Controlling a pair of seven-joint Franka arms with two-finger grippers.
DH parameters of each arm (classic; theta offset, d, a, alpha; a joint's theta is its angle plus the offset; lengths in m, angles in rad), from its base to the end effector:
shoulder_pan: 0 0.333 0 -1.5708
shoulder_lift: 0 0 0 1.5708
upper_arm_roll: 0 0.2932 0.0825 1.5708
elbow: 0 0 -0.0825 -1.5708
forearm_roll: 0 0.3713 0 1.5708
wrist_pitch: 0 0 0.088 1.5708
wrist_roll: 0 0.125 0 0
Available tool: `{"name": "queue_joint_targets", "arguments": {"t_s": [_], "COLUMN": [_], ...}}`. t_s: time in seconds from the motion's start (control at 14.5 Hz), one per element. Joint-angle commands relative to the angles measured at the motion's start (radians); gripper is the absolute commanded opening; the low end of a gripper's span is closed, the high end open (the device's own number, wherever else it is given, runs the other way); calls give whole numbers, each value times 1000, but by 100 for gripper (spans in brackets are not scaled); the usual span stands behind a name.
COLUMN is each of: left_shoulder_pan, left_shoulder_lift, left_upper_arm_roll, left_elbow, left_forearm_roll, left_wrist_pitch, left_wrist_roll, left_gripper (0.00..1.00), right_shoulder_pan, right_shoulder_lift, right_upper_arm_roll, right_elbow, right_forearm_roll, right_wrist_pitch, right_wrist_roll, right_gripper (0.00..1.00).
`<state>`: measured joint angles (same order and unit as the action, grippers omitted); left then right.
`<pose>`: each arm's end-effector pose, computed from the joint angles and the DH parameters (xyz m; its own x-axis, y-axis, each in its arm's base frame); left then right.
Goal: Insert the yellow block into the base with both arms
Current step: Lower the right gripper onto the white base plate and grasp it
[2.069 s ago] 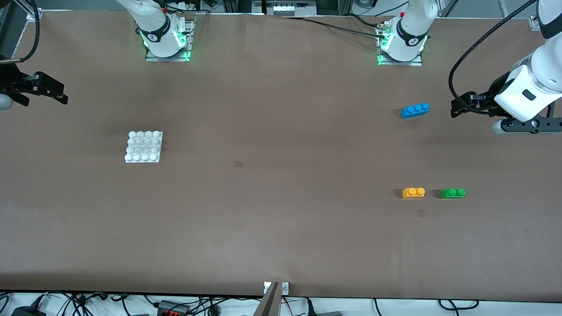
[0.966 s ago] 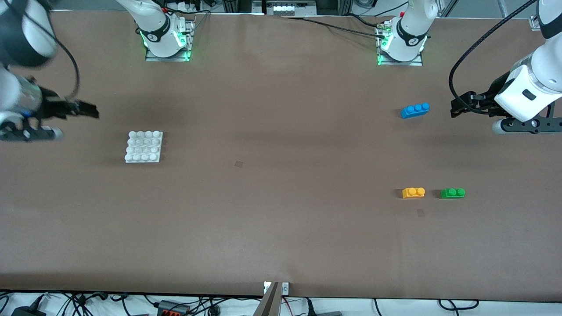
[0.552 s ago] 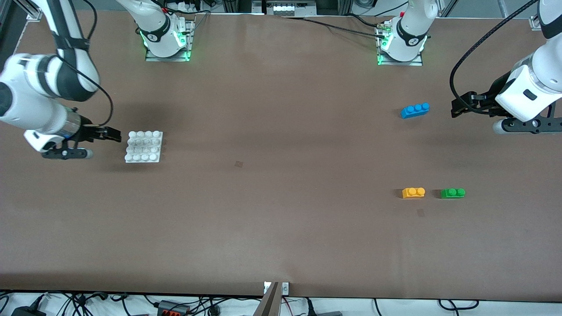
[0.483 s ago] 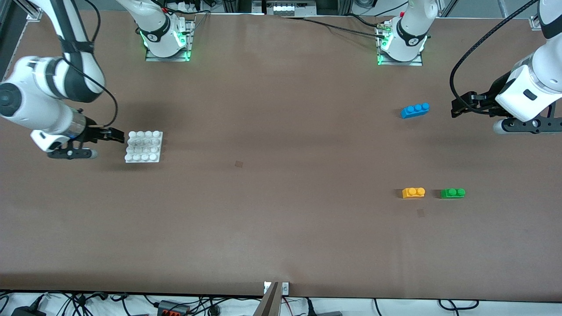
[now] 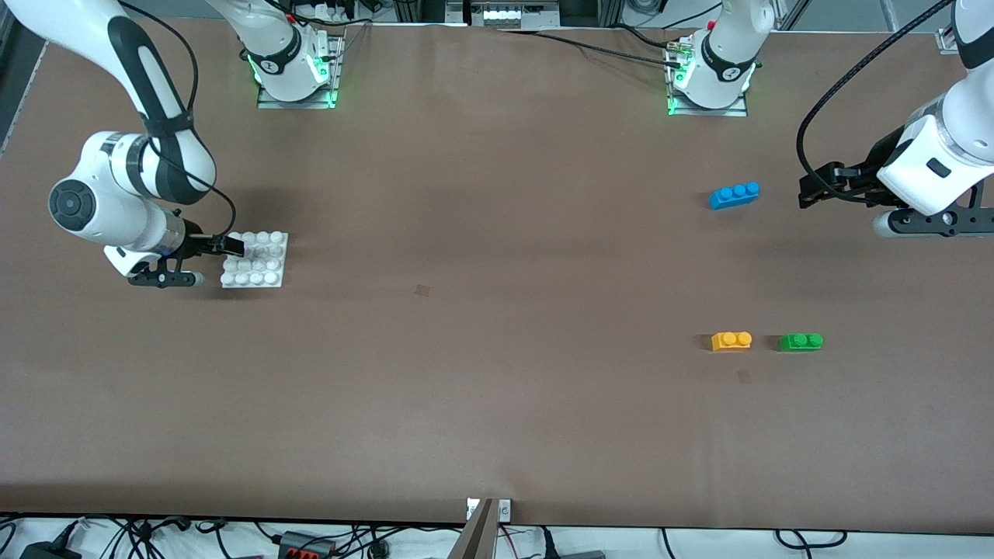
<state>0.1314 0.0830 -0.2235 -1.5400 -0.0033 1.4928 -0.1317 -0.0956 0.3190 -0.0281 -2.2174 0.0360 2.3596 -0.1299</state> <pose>0.5502 -0.0469 0.5471 0.9908 0.0385 -0.1295 0.0394 -0.9992 0.0047 0.5102 -0.0630 0.1887 0.9848 -0.0176 -0.1728 -0.0239 -0.9991 -0.0344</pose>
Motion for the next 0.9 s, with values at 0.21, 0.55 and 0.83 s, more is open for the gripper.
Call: {"name": "queue_joint_targets", "arguments": {"t_s": [0.21,0.55,0.83], "left_shoulder_pan": [10,10,10], "left_shoulder_lift": [4,4,4], "left_upper_arm_roll": [0,0,0], "left_elbow": [21,23,21], "left_forearm_roll": [-14,-14,-14], "left_wrist_pitch": [-20,-20,-20], "left_wrist_roll": [23,24,23], "left_gripper": [100,100,100], "right_shoulder_pan": [-36,-33,-32], "right_shoulder_lift": [55,92,106], "right_upper_arm_roll": [13,16,16], "right_elbow": [4,8,12], "right_forearm_roll": [99,113,113], "right_wrist_pitch": [33,75,76], "right_wrist_roll": [-137,-146,-146], "right_gripper": [100,84,68]}}
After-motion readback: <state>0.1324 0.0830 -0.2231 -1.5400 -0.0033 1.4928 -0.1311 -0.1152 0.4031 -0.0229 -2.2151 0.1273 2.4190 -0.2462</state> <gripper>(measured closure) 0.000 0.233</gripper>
